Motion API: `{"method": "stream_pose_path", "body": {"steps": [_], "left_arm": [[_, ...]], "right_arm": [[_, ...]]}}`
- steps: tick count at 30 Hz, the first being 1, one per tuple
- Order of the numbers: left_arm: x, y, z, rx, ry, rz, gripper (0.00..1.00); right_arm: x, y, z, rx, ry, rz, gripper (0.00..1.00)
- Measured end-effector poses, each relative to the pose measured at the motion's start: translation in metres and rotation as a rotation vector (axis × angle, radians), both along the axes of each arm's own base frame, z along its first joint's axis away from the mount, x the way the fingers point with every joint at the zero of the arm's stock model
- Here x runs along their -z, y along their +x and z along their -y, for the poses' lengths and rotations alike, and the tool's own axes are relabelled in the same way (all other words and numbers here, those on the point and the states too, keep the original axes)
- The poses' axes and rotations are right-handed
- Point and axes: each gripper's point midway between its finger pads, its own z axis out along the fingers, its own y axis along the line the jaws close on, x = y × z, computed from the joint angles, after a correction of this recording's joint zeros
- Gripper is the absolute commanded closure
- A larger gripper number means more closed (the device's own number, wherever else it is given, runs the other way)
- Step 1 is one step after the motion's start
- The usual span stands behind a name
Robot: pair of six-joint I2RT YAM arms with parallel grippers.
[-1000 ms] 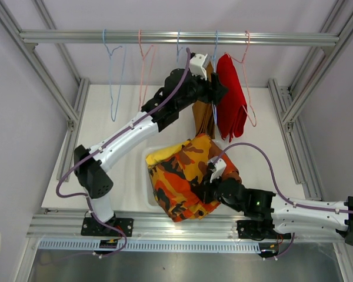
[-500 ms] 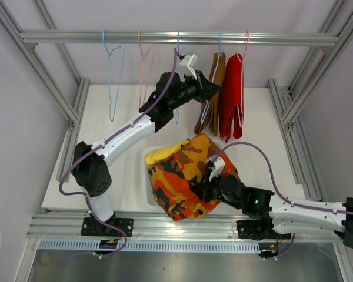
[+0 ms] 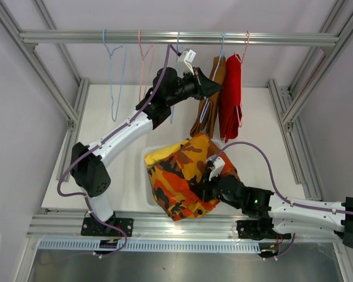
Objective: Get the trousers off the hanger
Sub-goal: Pick up the hanger from the clothesline.
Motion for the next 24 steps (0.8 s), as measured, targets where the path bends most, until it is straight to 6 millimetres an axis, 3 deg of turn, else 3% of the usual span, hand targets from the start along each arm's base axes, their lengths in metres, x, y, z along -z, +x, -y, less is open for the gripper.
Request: {"method": "stream_pose_path", "body": {"steps": [10,17,24], "left_arm": [[-0.024,-0.004,-0.006,-0.007,0.056,-0.009,0.99],[-0.047,0.003,-0.013,-0.059,0.065,0.064,0.99],[-0.055,0.012,-0.021,-0.116,0.087,0.112,1.0]], "right_arm": [[-0.001,0.0,0.001,0.0,0.001,0.0,0.96],[0.0,-0.001,0.002,0.0,-0.002,-0.001,0.96],[0.0,-0.001,0.002,0.003,-0.005,-0.005,0.95]]}}
